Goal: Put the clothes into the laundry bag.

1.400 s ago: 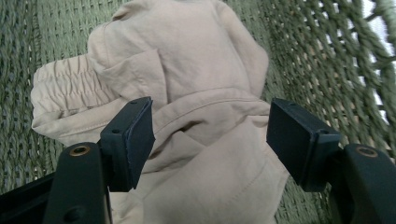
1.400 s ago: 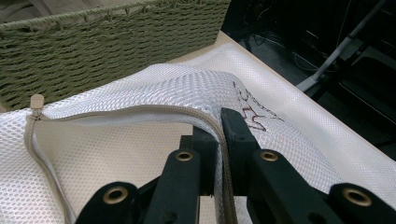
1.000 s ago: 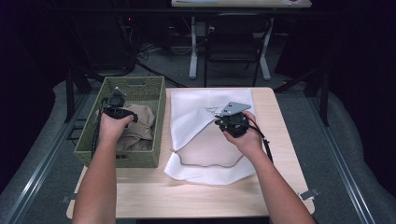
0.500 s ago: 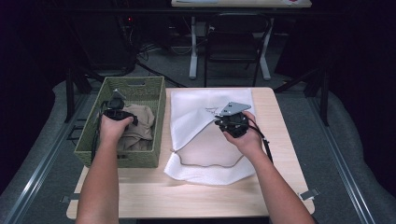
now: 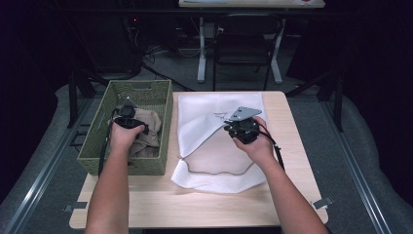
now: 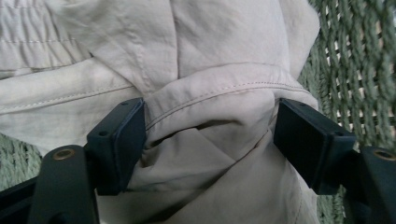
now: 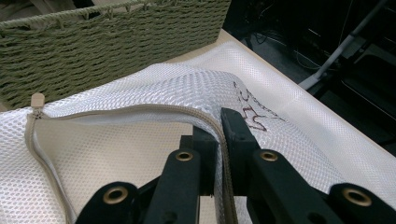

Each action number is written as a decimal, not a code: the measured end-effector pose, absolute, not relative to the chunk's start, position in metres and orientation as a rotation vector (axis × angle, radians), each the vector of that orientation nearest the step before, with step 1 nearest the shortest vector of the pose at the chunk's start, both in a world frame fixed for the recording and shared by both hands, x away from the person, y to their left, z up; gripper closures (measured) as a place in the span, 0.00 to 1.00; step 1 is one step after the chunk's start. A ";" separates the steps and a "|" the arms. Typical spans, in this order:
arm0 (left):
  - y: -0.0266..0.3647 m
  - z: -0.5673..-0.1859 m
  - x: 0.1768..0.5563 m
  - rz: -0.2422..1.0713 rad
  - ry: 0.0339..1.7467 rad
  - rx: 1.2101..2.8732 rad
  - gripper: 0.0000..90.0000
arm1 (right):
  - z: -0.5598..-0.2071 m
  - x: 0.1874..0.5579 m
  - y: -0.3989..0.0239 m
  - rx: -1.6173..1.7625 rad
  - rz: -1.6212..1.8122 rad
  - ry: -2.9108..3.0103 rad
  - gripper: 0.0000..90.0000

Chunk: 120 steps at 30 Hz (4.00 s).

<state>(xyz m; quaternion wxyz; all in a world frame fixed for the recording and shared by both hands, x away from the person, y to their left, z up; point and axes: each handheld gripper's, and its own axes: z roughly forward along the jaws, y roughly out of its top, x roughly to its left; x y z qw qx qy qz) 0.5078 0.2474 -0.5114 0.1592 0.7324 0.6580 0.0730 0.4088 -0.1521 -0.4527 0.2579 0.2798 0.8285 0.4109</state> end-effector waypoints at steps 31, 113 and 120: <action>0.252 -0.539 0.514 0.178 1.981 2.098 0.04 | -0.453 0.408 -0.153 0.756 1.116 2.243 0.94; 0.253 -0.533 0.507 0.259 1.980 2.189 0.66 | -0.454 0.408 -0.153 0.732 1.148 2.263 0.96; 0.255 -0.529 0.505 0.258 1.948 2.201 0.68 | -0.454 0.408 -0.153 0.728 1.140 2.257 0.95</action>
